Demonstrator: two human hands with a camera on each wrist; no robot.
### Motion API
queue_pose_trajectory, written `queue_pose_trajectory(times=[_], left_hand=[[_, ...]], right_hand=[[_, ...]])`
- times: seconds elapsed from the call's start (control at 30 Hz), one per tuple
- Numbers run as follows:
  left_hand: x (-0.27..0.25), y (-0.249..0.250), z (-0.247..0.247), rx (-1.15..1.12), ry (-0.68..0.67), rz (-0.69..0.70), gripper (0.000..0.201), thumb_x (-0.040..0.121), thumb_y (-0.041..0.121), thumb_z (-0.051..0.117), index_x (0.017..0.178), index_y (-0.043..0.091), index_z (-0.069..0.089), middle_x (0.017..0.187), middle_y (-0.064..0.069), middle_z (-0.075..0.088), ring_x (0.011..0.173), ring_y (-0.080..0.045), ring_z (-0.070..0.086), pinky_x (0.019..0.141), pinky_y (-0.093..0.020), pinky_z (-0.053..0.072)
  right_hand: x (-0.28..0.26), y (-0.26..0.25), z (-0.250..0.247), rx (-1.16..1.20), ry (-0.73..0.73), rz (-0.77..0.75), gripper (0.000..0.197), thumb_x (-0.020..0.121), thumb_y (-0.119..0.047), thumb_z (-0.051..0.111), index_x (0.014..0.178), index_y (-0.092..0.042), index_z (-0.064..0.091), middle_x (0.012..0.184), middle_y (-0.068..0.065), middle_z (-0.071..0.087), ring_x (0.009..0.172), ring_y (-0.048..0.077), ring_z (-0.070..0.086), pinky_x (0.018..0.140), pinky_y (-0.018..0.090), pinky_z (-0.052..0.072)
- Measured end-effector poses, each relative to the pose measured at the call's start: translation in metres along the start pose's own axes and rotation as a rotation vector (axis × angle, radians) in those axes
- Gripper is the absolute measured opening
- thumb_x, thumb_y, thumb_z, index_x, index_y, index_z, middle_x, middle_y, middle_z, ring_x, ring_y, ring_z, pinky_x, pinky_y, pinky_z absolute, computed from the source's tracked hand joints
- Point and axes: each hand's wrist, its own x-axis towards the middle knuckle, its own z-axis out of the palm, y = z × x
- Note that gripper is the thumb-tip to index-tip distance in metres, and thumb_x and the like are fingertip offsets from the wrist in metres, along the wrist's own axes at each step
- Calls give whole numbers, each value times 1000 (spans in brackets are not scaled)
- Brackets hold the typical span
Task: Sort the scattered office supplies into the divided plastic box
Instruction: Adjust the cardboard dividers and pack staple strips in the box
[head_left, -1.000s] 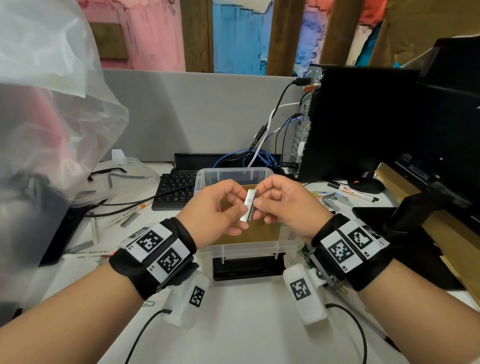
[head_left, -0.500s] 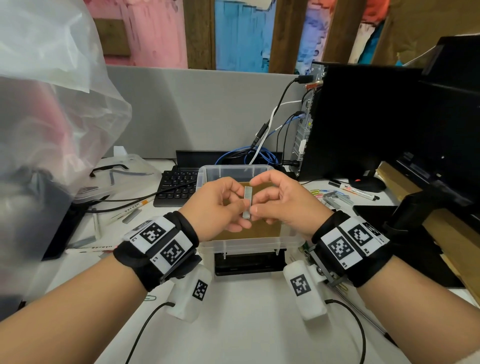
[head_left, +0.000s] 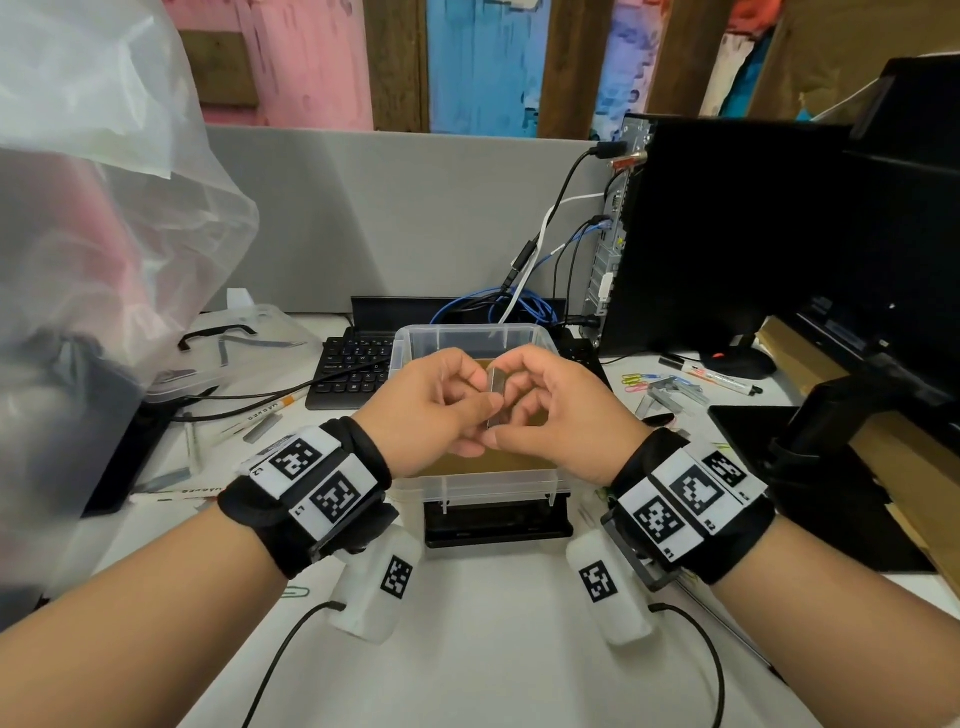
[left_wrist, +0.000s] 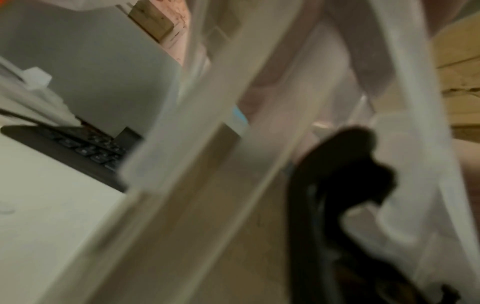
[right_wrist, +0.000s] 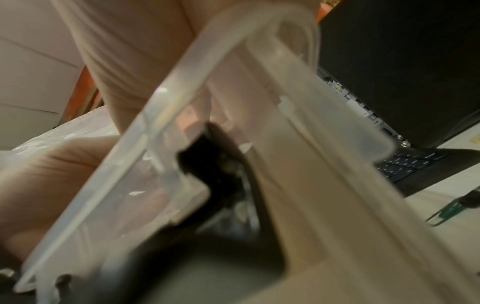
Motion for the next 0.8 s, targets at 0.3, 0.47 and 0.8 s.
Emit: queue_pose_trajectory(times=[0.3,0.47,0.8], left_hand=[[2,1,-7,-179,-69,-23,13,87,-1,59,91,8,50,57,-2,62,58,-14,65,72,-40,59],[3,-1,-8,-188,-48,-19,13,87,0,59,91,7,50,59,-4,61,58,-15,64,69,-39,60],[0,3,-12,-70,-65,53,11,84,9,63,87,8,53,65,-7,65,73,-22,71,69,-34,60]], right_hand=[[-1,0,-1,-7,3,-45,54,70,-12,81,115,-25,56,95,6,64,70,24,62,73,38,57],[-1,3,1,-47,9,-61,62,72,-12,80,125,-27,51,99,-1,63,77,20,65,78,33,57],[-1,-14,-17,-27,-87,-123,36,88,8,54,111,-16,67,101,0,72,96,11,67,90,25,51]])
